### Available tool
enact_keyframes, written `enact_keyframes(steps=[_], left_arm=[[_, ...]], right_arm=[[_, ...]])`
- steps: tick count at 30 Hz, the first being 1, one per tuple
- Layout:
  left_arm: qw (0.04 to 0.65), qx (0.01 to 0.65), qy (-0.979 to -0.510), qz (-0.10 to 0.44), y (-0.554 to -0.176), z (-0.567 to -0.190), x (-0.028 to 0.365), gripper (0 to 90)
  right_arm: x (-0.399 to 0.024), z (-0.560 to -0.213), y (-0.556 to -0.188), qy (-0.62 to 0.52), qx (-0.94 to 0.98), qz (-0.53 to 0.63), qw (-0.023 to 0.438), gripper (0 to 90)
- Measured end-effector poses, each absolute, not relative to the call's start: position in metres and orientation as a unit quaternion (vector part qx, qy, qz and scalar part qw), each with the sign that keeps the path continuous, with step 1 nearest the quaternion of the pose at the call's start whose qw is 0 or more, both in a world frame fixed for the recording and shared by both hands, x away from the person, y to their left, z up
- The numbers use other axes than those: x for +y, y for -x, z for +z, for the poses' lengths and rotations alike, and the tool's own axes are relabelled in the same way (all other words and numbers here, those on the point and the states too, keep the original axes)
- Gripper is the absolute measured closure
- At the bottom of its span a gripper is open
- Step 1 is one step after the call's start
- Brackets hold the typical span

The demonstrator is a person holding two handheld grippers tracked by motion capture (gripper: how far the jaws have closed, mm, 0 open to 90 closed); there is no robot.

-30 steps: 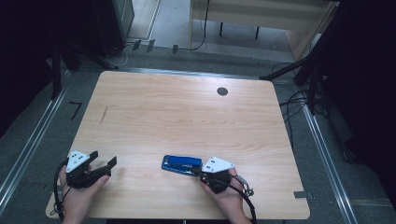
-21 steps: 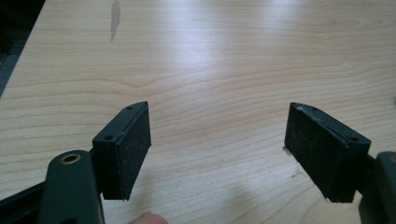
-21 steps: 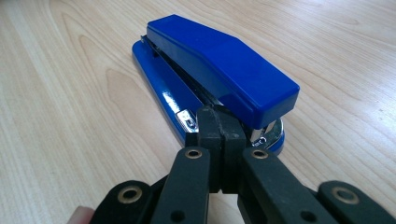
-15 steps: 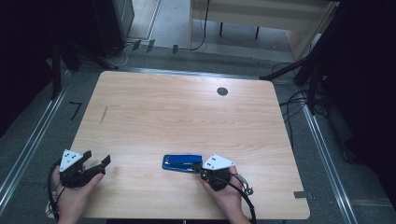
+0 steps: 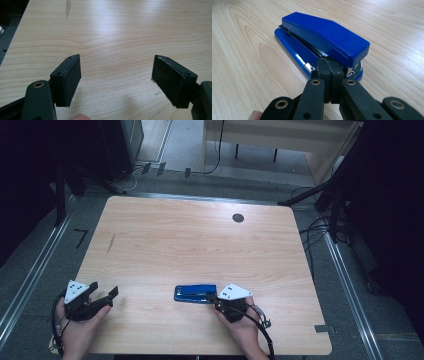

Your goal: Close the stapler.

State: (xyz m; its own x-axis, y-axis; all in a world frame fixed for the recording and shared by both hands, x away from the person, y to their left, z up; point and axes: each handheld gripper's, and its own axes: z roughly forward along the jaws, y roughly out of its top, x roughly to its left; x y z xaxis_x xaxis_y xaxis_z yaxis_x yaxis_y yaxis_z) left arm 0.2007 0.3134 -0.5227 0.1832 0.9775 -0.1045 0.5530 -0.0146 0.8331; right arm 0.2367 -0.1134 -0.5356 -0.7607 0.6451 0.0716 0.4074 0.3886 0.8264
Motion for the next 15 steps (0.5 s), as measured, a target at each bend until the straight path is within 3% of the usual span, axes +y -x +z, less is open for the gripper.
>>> enact_keyframes(steps=[3, 6, 15], left_arm=[[0.394, 0.579, -0.661, 0.269, -0.201, -0.523, 0.313, 24.1], [0.392, 0.58, -0.662, 0.267, -0.201, -0.524, 0.313, 24.3], [0.399, 0.575, -0.663, 0.267, -0.2, -0.524, 0.313, 20.1]], right_arm=[[-0.121, -0.535, -0.238, -0.321, 0.819, 0.464, 0.106, 90.0], [-0.132, -0.533, -0.235, -0.318, 0.815, 0.475, 0.091, 77.6], [-0.16, -0.524, -0.231, -0.329, 0.799, 0.492, 0.105, 60.8]])
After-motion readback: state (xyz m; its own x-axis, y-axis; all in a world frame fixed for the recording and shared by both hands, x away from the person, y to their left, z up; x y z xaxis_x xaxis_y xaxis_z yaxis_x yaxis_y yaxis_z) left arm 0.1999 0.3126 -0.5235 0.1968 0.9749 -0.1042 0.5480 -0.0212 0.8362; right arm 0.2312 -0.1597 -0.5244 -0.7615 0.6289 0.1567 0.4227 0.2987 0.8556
